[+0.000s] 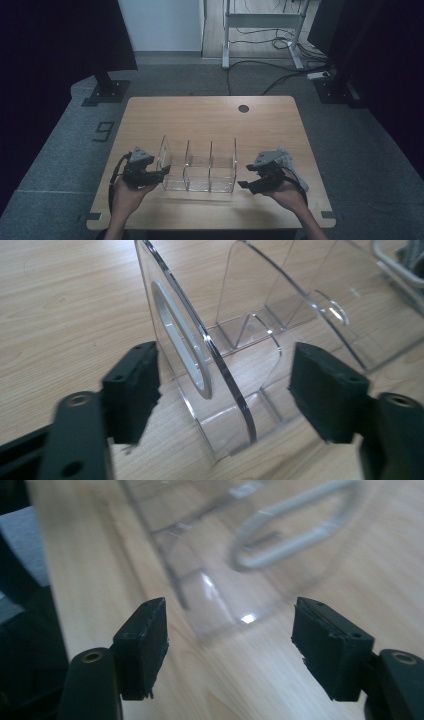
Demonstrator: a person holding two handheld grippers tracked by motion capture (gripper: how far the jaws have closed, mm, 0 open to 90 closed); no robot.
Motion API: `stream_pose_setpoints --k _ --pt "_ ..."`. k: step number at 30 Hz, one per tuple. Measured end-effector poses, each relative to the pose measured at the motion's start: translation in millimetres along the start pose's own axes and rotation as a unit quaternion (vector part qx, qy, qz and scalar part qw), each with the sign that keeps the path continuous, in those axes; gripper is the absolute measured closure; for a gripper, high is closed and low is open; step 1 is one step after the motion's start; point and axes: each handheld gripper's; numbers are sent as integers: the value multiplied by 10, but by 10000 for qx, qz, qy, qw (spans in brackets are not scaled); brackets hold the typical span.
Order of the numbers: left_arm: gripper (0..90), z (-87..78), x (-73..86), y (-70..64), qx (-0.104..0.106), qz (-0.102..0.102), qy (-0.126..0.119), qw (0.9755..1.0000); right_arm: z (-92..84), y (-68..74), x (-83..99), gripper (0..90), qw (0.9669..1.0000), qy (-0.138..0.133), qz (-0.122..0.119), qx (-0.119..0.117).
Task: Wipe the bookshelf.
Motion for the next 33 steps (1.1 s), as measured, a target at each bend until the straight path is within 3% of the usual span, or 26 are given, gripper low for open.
stream_pose_setpoints --k 4,8,13,17,22,27,33 --pt "416 67 7 -4 -156 -19 88 9998 -182 -177 86 268 9990 60 165 405" --pt "529 112 34 19 -212 -51 106 9997 -373 -364 193 254 9959 85 398 803" --pt "659 134 59 63 -111 -131 60 9998 -561 -585 355 239 9882 254 669 1357" --pt "726 138 48 70 -130 -77 75 9999 -580 -723 505 236 9816 412 875 1648" --pt "748 145 36 121 -140 -111 74 9998 -462 -849 714 233 9751 652 1210 1741" --pt "773 141 33 175 -200 -112 59 9997 -268 -899 862 242 9722 850 1361 1703" --pt "796 119 49 236 -235 -89 22 9997 -100 -897 928 397 9679 1063 1400 1796"
Point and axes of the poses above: each handheld gripper's, and its own axes: z roughly forward along the jaws, x roughly out of its underside, y roughly to its left, and after that the axes turned 6 degrees about x, right-handed
